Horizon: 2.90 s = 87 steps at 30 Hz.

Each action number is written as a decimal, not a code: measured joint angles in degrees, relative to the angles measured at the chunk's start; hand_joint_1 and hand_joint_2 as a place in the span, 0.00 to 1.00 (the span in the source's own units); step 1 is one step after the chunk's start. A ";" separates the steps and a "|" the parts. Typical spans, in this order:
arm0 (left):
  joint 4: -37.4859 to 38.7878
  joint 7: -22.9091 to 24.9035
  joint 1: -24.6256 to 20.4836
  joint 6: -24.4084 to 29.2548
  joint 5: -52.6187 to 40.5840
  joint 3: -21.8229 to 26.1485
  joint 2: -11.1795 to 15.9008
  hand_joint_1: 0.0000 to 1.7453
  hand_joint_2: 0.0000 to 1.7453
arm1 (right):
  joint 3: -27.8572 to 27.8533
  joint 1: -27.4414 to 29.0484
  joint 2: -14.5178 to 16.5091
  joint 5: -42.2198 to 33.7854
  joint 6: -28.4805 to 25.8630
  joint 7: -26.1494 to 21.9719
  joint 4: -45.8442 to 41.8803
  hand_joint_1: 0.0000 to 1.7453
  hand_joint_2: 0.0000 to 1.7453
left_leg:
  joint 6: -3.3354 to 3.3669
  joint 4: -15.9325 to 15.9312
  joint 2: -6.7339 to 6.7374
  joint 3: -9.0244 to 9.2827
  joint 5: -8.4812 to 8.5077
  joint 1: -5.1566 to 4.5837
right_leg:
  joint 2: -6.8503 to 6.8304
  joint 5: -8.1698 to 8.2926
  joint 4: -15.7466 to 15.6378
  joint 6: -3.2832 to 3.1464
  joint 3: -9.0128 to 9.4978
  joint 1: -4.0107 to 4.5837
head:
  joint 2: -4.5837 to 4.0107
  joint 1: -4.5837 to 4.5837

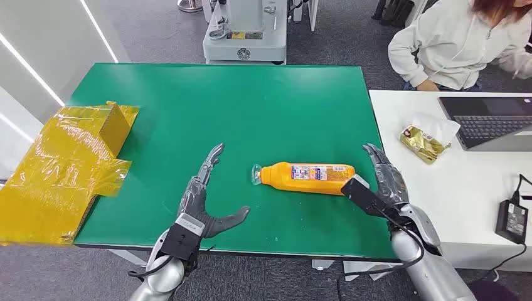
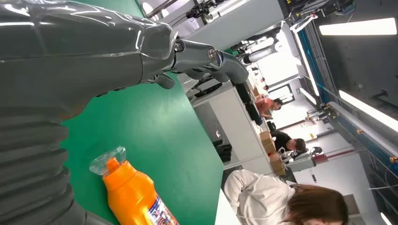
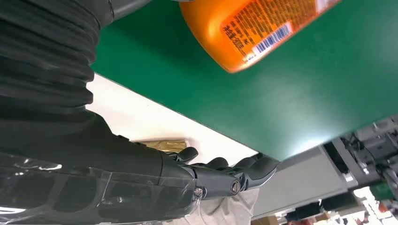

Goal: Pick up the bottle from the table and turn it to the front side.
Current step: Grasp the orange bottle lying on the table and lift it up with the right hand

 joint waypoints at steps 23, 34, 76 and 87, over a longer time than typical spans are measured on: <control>2.67 0.13 -2.42 3.92 -6.42 0.00 0.73 0.00 1.00 | 13.20 -13.22 -1.89 7.15 -3.73 -9.05 5.98 0.00 1.00 | -0.01 0.00 -0.01 -0.03 0.06 0.00 | -0.01 0.02 0.06 -0.01 0.00 0.00 | 0.00 0.00; 6.75 -0.33 -6.00 0.66 -1.66 -0.79 1.11 0.00 1.00 | 20.29 -25.00 4.64 -2.60 13.75 -4.85 20.31 0.00 1.00 | -0.03 0.00 -0.04 -0.02 0.10 0.01 | -0.04 0.04 0.06 -0.04 0.00 0.01 | 0.00 0.00; 5.40 3.73 -1.03 -4.39 4.26 0.71 1.07 0.00 1.00 | 32.90 -27.28 1.26 -7.62 19.23 -3.19 28.19 1.00 1.00 | -0.03 0.02 -0.08 0.17 0.10 0.01 | -0.09 0.04 0.01 -0.03 0.20 0.02 | 0.00 0.00; 3.37 3.24 0.54 -0.02 2.16 2.77 0.68 0.00 1.00 | 22.43 -13.93 1.66 -26.34 8.97 -12.45 18.26 1.00 1.00 | -0.03 -0.02 -0.19 0.11 0.09 0.04 | -0.21 0.00 0.02 -0.01 0.20 0.05 | 0.00 0.01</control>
